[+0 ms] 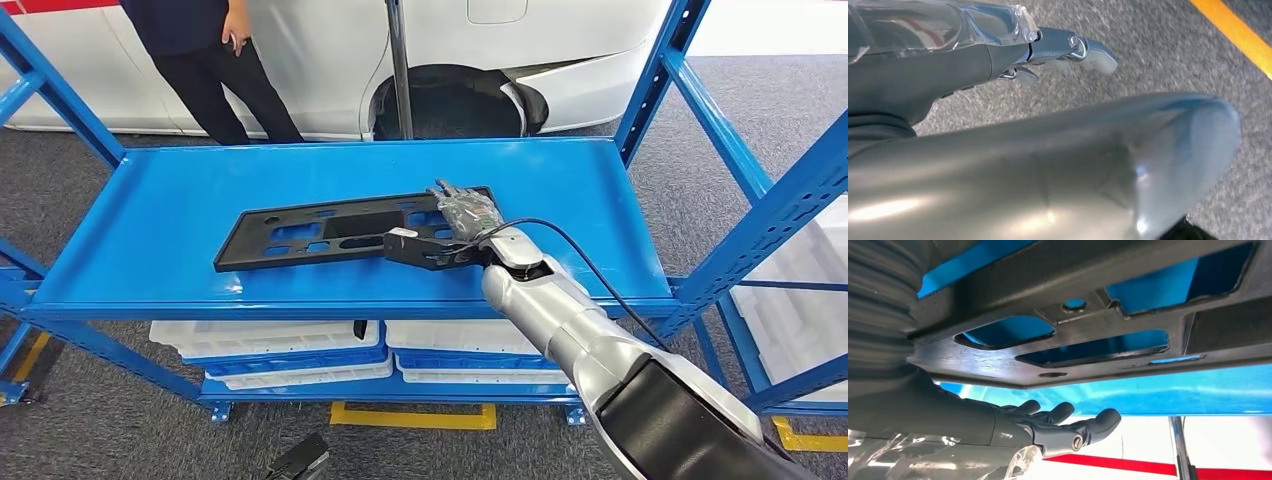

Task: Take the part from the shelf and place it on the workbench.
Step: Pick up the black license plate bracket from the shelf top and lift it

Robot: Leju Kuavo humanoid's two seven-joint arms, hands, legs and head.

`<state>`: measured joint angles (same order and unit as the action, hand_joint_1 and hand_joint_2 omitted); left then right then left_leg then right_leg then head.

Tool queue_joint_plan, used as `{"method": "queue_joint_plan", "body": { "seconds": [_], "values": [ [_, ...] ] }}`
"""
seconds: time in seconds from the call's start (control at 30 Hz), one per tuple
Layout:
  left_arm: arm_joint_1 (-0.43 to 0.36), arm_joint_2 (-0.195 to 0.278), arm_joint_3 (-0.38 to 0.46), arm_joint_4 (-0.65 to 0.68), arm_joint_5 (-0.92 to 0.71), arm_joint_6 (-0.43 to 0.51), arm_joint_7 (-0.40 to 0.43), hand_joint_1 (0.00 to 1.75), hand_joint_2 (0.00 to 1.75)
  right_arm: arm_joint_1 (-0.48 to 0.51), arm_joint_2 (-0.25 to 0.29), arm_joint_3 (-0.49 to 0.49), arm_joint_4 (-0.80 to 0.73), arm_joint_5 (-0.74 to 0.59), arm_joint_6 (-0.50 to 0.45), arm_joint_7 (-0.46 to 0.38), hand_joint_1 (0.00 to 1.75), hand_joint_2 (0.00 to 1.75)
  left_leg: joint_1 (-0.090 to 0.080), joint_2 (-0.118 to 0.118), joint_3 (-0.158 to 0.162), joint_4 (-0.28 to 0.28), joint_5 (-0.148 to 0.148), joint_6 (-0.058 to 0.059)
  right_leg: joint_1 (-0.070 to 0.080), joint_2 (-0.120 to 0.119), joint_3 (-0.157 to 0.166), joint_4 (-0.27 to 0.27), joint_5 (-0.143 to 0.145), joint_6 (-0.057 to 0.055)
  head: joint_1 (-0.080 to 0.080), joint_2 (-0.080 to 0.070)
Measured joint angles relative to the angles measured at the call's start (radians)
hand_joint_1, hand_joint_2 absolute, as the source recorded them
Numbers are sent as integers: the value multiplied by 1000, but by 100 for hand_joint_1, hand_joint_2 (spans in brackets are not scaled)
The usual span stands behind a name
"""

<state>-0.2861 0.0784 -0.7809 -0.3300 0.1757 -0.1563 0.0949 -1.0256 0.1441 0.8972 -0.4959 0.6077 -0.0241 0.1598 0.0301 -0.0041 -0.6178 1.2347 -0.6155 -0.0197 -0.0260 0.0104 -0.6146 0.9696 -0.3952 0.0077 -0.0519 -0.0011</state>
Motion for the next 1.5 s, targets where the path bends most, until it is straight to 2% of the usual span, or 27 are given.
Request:
{"method": "queue_joint_plan", "body": {
  "seconds": [0.03, 0.07, 0.13, 0.17, 0.2, 0.23, 0.33, 0.4, 0.5, 0.63, 0.7, 1.23, 1.5],
  "values": [
    [2, 0, 0, 0, 0, 0, 0, 0, 0, 2, 0, 0, 0, 0, 0, 0, 0, 175, -1, 0, -31, 27, 11, 2, 1, 1, 9, 0, -7, 0, 0, 0],
    [4, 0, 0, 0, 0, 0, 0, 0, 0, 3, 0, 0, 0, 0, 1, 0, 0, 175, -2, 0, -42, 9, 46, 6, 2, 2, 20, 0, -13, 1, 0, 0],
    [6, 0, 0, 0, 1, 0, 1, 0, 0, 4, 1, 0, 0, 0, 3, 1, 0, 175, -4, 0, -17, -128, 159, 16, 2, 5, 44, 0, -26, 6, 0, 0],
    [6, 0, 0, 0, 2, 0, 2, 0, 0, 4, 1, 0, 1, 0, 4, 1, 0, 175, -7, 0, 2, -200, 204, 21, 4, 6, 51, 0, -32, 11, 0, 0],
    [6, 0, 0, 0, 3, 0, 4, 0, 0, 4, 2, 0, 2, 0, 4, 2, 0, 175, -9, 0, 15, -249, 231, 24, 7, 8, 54, 0, -37, 15, 0, 0],
    [6, 0, 0, 0, 6, 0, 6, 0, 0, 4, 2, 0, 3, 0, 4, 3, 0, 175, -10, 0, 21, -274, 240, 23, 9, 10, 53, 1, -40, 14, 0, 0],
    [8, 0, 0, 0, 11, -1, 9, 0, 0, 0, 2, 0, 4, 1, 3, 3, 0, 175, -11, -3, 22, -280, 238, 18, 14, 10, 54, -3, -42, 0, 2, 0],
    [6, 0, 1, 0, 11, -1, 9, 0, 0, -1, 2, 0, 5, 1, 3, 3, 0, 175, -12, -5, 22, -280, 236, 22, 14, 7, 59, -11, -41, -1, 2, 0],
    [5, 0, 1, 0, 12, -2, 9, 0, 0, -1, 2, 0, 5, 1, 4, 3, 0, 175, -14, -6, 22, -279, 234, 29, 14, 6, 63, -18, -39, 3, 2, 0],
    [5, 0, 1, 0, 11, -1, 10, 0, 0, -2, 2, 0, 10, 1, 5, 3, 0, 175, -16, -6, 23, -278, 232, 33, 11, 6, 65, -22, -39, 21, 2, 0],
    [4, 0, 2, 0, 11, 0, 11, 0, 0, -3, 2, 0, 14, 2, 7, 2, 0, 175, -17, -6, 23, -278, 232, 33, 11, 6, 65, -22, -39, 25, 2, 0],
    [6, 0, 3, 0, 10, 15, 12, 0, 0, -11, -31, 0, 23, 20, 5, 4, 0, 175, -11, -5, 28, -279, 233, 34, 18, 6, 69, -21, -39, 26, 2, 0],
    [6, 0, 3, 0, -6, 37, 9, 0, 0, -8, -46, 0, 27, 27, -44, 21, 0, 175, -12, -5, 29, -279, 233, 34, 18, 6, 69, -21, -39, 26, 2, 0]
  ]
}}
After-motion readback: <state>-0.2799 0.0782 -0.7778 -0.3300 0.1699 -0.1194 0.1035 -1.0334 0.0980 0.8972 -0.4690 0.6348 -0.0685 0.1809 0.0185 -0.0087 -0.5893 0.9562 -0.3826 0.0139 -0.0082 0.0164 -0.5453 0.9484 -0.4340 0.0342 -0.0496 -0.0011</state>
